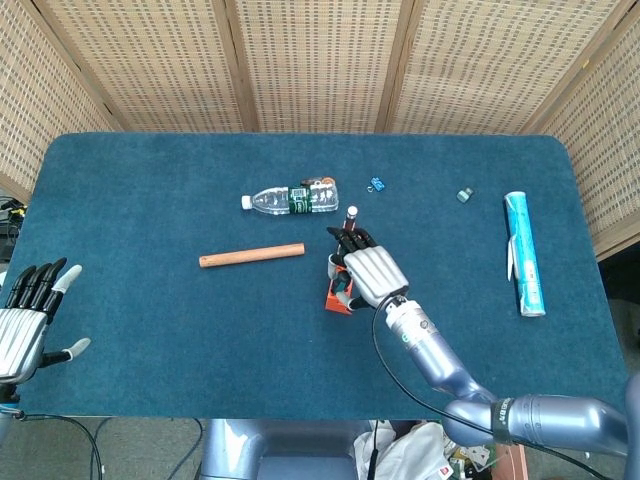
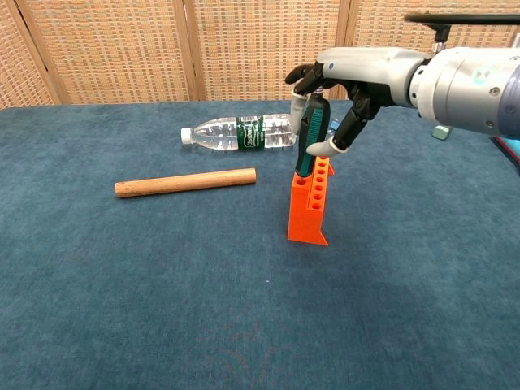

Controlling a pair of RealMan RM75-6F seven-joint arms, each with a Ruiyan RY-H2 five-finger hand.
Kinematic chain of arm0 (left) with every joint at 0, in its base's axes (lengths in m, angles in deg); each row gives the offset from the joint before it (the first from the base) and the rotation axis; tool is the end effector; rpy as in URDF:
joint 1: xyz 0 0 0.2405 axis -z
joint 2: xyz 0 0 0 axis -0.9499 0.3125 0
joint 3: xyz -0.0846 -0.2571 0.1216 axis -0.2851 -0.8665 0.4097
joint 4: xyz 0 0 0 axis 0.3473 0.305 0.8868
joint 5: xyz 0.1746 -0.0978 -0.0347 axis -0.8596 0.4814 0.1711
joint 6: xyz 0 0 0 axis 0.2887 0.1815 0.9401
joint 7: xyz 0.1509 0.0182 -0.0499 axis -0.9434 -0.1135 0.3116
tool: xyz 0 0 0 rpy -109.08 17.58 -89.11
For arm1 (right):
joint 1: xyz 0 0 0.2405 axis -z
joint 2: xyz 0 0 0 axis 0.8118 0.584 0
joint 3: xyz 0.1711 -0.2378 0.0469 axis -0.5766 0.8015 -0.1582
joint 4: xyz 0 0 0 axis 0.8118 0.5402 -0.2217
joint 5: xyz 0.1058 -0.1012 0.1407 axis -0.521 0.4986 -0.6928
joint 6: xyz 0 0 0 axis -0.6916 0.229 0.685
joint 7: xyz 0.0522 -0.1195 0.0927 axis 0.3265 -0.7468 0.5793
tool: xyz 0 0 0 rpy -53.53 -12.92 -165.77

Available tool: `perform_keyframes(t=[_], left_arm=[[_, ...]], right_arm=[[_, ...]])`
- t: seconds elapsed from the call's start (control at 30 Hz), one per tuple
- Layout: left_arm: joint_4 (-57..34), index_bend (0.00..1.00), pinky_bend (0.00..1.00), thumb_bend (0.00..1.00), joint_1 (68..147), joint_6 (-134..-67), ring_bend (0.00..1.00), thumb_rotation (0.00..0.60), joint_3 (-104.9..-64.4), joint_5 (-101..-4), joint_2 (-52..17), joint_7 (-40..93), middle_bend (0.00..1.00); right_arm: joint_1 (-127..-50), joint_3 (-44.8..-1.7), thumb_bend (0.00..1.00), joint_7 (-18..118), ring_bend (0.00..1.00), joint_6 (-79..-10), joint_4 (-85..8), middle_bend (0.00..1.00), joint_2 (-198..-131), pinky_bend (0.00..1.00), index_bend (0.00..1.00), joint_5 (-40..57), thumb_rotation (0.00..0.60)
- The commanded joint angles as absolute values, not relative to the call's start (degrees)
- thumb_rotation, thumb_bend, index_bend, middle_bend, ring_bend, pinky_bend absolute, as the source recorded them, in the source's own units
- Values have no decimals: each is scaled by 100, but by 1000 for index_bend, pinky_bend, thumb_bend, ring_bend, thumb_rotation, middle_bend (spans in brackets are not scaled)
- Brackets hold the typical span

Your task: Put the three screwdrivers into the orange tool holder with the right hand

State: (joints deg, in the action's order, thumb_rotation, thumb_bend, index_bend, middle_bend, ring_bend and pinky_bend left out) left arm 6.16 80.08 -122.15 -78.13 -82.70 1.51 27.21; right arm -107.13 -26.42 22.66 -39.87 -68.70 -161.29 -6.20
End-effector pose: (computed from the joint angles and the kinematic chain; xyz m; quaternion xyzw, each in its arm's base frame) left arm -0.3265 0.2152 0.1791 -0.6358 -0.3412 -0.4131 0.5556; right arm -0.0798 -0.3841 0.0294 0.7319 -0.4044 0.4107 0.3635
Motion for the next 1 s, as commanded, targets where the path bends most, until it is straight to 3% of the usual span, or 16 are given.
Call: perform_keyframes(t=[0.03, 0.5, 1.0], left_arm=[[614, 0, 0, 0, 8008, -12214, 0, 600, -7815, -8264, 154, 2727, 0], [603, 0, 0, 0, 8016, -12197, 0, 600, -7821, -8244, 159, 2745, 0], [600, 0, 0, 0, 8019, -12190, 0, 600, -7821, -8233, 145, 2711, 0]], right_arm=[[-10743, -2636, 405, 2212, 0, -3991, -6846, 21, -16162, 0, 638, -651, 600], [-10829, -2632, 403, 2122, 0, -3932, -6705, 3, -16263, 0, 634, -833, 600], [-10799, -2630, 306, 2373, 0, -3788, -6635, 0, -16223, 0, 490, -703, 600]])
